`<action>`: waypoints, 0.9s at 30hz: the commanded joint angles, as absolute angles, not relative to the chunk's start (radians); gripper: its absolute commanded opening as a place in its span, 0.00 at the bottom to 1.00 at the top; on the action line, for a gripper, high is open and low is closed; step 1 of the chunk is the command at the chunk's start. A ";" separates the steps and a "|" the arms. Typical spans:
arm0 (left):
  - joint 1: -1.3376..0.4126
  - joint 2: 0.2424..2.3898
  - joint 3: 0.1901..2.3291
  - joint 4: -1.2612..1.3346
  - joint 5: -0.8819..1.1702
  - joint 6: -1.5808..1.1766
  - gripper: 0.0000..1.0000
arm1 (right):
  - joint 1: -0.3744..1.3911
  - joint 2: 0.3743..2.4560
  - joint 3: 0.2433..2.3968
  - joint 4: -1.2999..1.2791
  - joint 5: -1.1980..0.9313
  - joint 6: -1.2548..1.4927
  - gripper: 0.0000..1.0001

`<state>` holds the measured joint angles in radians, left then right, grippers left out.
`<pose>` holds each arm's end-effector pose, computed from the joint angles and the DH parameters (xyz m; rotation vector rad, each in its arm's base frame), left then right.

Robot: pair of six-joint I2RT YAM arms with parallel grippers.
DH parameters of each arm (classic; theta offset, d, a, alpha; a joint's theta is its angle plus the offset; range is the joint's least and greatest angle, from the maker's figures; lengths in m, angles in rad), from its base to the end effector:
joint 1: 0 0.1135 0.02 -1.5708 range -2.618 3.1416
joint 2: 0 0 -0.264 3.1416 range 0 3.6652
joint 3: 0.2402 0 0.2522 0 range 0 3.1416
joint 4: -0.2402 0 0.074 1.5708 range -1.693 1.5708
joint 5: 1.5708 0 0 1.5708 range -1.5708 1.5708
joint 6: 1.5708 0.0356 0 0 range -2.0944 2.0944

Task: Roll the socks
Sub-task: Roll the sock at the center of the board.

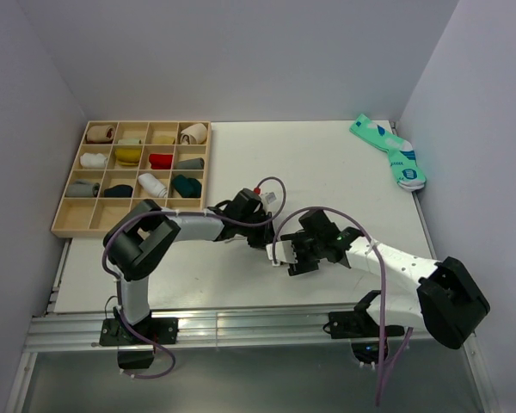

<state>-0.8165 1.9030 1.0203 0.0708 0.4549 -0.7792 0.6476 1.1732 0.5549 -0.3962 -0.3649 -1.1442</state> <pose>0.2495 -0.2883 0.1350 0.2964 2.6669 -1.1946 0.1589 0.1361 0.1727 -2.0377 1.4617 0.2721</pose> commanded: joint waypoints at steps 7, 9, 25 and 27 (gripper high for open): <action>-0.781 1.962 1.019 0.000 0.475 -0.745 0.00 | 0.696 1.291 0.607 -0.377 -0.322 -1.080 0.66; -0.769 1.968 1.026 0.023 0.492 -0.750 0.00 | 0.703 1.301 0.614 -0.382 -0.310 -1.069 0.65; -0.742 1.997 1.035 0.101 0.531 -0.845 0.00 | 0.710 1.416 0.638 -0.327 -0.245 -0.931 0.35; -0.744 1.968 1.008 0.129 0.515 -0.876 0.00 | 0.710 1.410 0.626 -0.310 -0.239 -0.911 0.30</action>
<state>-0.7406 1.9762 1.0447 0.1020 0.5976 -0.8471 0.6979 1.3766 0.6430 -0.3168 -0.2283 -0.9813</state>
